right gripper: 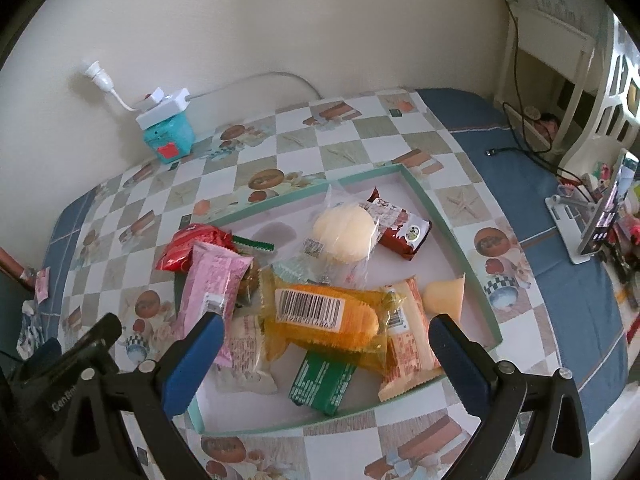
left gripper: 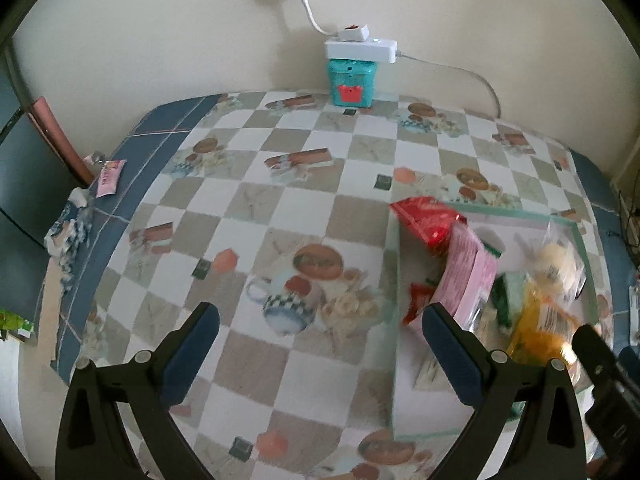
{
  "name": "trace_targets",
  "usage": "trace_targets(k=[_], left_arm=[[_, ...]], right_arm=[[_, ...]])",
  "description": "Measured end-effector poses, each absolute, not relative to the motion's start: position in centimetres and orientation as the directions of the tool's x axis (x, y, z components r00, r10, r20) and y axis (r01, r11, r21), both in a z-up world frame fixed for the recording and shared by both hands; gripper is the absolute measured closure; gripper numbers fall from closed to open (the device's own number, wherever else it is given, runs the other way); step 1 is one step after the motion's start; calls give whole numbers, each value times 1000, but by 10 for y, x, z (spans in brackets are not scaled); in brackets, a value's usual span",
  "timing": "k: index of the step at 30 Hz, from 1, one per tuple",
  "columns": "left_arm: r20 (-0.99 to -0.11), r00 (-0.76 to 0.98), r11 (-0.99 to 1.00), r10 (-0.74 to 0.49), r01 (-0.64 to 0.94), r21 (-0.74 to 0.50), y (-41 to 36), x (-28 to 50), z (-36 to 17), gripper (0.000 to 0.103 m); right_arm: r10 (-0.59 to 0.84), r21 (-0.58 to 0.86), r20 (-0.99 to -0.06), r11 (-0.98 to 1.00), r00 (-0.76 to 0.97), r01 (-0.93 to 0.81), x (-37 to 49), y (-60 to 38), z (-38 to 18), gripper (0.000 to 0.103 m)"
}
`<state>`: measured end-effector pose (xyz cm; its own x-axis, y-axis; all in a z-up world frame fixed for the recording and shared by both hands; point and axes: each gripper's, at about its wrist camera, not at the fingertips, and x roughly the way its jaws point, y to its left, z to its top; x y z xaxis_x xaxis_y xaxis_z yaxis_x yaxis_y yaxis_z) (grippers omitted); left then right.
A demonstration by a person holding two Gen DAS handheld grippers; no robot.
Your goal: Organize snacks
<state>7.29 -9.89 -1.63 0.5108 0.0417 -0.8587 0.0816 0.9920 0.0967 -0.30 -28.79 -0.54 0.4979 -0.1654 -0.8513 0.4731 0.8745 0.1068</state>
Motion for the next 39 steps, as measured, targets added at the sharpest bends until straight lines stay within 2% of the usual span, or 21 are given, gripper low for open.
trace_targets(k=[22,39], left_arm=[[-830,554,984,65,101,145,-61,-3,-18,2],[-836,546,984,58,112,141,-58,-10,-16,2]], right_arm=[[-180,75,-829,902,529,425,-74,-248,-16,0],[-204,54,-819,904,536,425,-83,-245,-13,0]])
